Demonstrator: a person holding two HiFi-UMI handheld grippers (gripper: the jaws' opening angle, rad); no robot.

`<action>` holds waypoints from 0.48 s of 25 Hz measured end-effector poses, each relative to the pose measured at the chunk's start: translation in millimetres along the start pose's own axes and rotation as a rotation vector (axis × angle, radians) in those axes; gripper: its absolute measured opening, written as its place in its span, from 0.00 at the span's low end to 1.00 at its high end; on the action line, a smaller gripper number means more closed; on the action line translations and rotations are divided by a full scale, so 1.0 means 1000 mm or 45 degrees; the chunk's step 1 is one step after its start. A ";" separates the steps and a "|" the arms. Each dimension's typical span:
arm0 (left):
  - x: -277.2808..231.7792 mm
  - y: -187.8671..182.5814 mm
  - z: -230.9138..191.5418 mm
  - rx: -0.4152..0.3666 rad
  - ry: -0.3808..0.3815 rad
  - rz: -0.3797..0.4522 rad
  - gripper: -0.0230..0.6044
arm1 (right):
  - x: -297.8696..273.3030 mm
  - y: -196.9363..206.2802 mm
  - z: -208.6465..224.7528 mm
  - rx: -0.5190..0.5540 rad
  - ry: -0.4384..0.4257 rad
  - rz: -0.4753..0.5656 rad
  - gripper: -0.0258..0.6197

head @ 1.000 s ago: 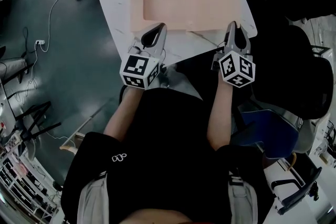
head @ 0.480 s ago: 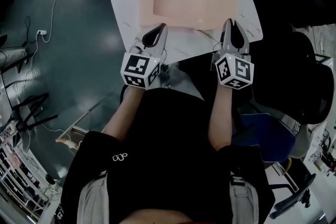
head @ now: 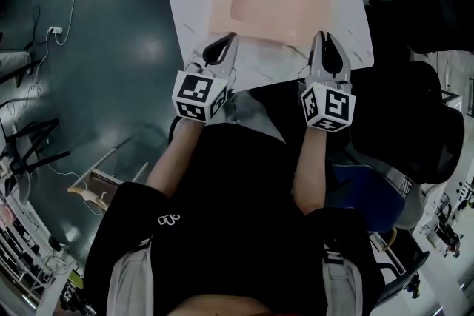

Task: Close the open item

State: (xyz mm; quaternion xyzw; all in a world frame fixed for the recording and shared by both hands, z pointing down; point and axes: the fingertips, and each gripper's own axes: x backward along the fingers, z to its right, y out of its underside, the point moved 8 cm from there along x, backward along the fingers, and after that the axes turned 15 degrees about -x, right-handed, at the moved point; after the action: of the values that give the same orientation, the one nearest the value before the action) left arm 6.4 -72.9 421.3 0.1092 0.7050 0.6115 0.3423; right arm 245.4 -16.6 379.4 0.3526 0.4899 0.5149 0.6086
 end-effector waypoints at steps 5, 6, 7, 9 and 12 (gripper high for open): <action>0.007 0.005 -0.013 0.023 -0.020 -0.001 0.01 | -0.008 0.003 -0.022 0.105 -0.037 -0.045 0.09; 0.008 0.006 -0.015 0.028 -0.024 0.000 0.01 | -0.009 0.004 -0.027 0.123 -0.045 -0.054 0.09; 0.008 0.007 -0.017 0.032 -0.027 0.001 0.01 | -0.011 0.005 -0.031 0.142 -0.052 -0.062 0.09; 0.010 0.009 -0.020 0.039 -0.033 0.001 0.01 | -0.014 0.006 -0.039 0.178 -0.066 -0.077 0.09; 0.013 0.015 -0.025 0.054 -0.038 -0.010 0.01 | -0.019 0.008 -0.050 0.240 -0.083 -0.101 0.09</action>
State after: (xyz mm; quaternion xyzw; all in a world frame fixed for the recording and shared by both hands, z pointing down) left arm -22.8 -81.8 431.6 0.1227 0.7131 0.5932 0.3529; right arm 195.0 -37.1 377.7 0.4054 0.5296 0.4303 0.6083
